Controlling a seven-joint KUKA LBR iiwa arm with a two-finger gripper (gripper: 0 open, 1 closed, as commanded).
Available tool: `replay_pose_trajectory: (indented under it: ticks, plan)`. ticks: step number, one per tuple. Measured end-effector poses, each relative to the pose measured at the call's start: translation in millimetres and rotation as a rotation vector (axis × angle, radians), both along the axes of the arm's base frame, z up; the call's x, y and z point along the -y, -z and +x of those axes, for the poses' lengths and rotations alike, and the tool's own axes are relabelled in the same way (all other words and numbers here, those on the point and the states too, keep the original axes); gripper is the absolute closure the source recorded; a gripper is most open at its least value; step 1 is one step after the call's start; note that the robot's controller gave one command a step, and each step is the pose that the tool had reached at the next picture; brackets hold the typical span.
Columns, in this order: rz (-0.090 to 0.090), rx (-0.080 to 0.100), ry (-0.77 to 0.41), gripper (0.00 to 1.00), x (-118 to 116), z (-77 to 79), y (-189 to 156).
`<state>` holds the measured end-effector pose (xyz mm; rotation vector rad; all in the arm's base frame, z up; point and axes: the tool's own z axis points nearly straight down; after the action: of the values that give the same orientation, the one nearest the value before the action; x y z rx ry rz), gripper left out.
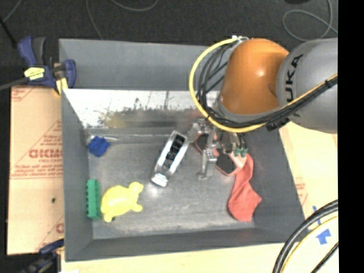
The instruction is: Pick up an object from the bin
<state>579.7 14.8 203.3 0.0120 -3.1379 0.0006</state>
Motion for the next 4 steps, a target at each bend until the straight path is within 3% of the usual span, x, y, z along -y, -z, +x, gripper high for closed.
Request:
replay_pose_trajectory:
  ticks: [2,3,4]
  plan:
    - [0.0,0.011,-0.001,0.0,-3.0,3.8,-1.5]
    - [0.001,0.004,-0.173,0.0,-24.4,9.7,39.9]
    - [-0.002,0.013,-0.282,0.0,-45.2,31.4,33.7]
